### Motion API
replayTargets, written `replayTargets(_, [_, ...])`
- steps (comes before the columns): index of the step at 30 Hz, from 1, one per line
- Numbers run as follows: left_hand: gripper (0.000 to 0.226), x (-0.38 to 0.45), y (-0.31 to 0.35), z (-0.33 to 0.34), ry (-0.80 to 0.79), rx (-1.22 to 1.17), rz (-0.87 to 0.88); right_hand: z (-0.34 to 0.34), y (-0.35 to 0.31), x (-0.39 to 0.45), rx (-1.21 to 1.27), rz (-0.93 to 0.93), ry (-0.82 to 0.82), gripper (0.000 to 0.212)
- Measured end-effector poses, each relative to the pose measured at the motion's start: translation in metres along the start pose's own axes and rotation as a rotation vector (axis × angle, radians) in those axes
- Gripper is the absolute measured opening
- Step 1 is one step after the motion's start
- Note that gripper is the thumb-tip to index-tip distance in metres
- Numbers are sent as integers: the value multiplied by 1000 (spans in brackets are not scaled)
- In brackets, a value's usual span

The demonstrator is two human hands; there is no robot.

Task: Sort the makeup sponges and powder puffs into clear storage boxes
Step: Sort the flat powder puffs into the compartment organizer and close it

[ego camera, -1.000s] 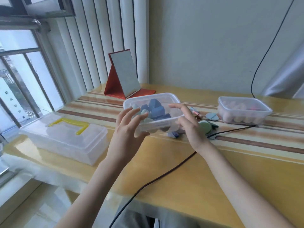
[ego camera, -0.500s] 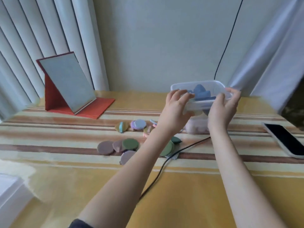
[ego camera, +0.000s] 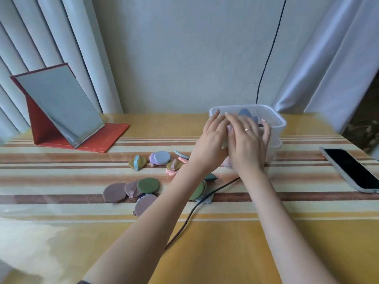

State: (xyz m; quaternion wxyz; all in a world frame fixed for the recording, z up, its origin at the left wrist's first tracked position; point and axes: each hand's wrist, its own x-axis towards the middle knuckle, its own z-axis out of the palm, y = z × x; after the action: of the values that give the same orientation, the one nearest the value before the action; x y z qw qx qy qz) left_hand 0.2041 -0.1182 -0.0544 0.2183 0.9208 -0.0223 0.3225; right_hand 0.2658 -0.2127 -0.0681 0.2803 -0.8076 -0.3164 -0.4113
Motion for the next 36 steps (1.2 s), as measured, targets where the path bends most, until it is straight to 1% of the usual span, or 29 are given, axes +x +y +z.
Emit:
replayTargets(1, [63, -4, -2, -5, -23, 5, -16, 1, -3, -2, 5, 12, -41, 36])
replayTargets(3, [72, -21, -7, -20, -27, 9, -88, -1, -6, -1, 7, 50, -64, 37])
replayTargets(4, [72, -32, -12, -30, 0, 11, -125, -4, -7, 1, 22, 74, -69, 38])
replayTargets(6, [66, -62, -24, -53, 69, 48, -194, -9, -14, 2, 69, 107, -39, 35])
replayTargets(8, [58, -98, -36, -77, 102, 119, -259, -14, -31, -7, 109, 47, 4, 31])
replayTargets(9, [57, -115, -43, -88, 96, 138, -297, -15, -42, -17, 157, -31, -11, 29])
replayTargets(10, [56, -135, -49, -99, 74, 144, -338, -16, -57, -30, 237, -127, -65, 29])
replayTargets(12, [57, -163, -53, -106, 4, 110, -384, -15, -76, -55, 372, -269, -257, 29])
replayTargets(13, [59, -174, -54, -106, -49, 99, -385, -13, -84, -66, 385, -294, -358, 29])
replayTargets(15, [70, -194, -56, -101, -173, 138, -364, -7, -94, -81, 319, -292, -550, 31])
replayTargets(16, [75, -201, -58, -97, -216, 165, -360, -4, -95, -86, 271, -283, -616, 32])
replayTargets(17, [77, -206, -61, -95, -220, 167, -363, -2, -96, -90, 236, -272, -651, 32])
replayTargets(20, [73, -204, -67, -94, -154, 84, -389, 2, -96, -94, 195, -241, -656, 32])
replayTargets(25, [72, -203, -66, -97, -72, 101, -392, 3, -96, -94, 221, -243, -594, 28])
replayTargets(27, [64, -204, -65, -97, -8, 95, -415, 1, -98, -95, 269, -228, -558, 26])
replayTargets(29, [50, -204, -64, -98, 58, 100, -455, 0, -101, -95, 314, -222, -533, 23])
replayTargets(31, [41, -204, -60, -101, 84, 113, -451, -2, -109, -95, 349, -217, -513, 23])
replayTargets(34, [37, -210, -49, -112, 72, 153, -385, -6, -131, -93, 403, -230, -428, 24])
replayTargets(35, [37, -213, -46, -120, 94, 183, -382, -7, -143, -91, 440, -233, -411, 23])
replayTargets(36, [36, -217, -42, -131, 139, 230, -381, -10, -156, -89, 488, -236, -428, 23])
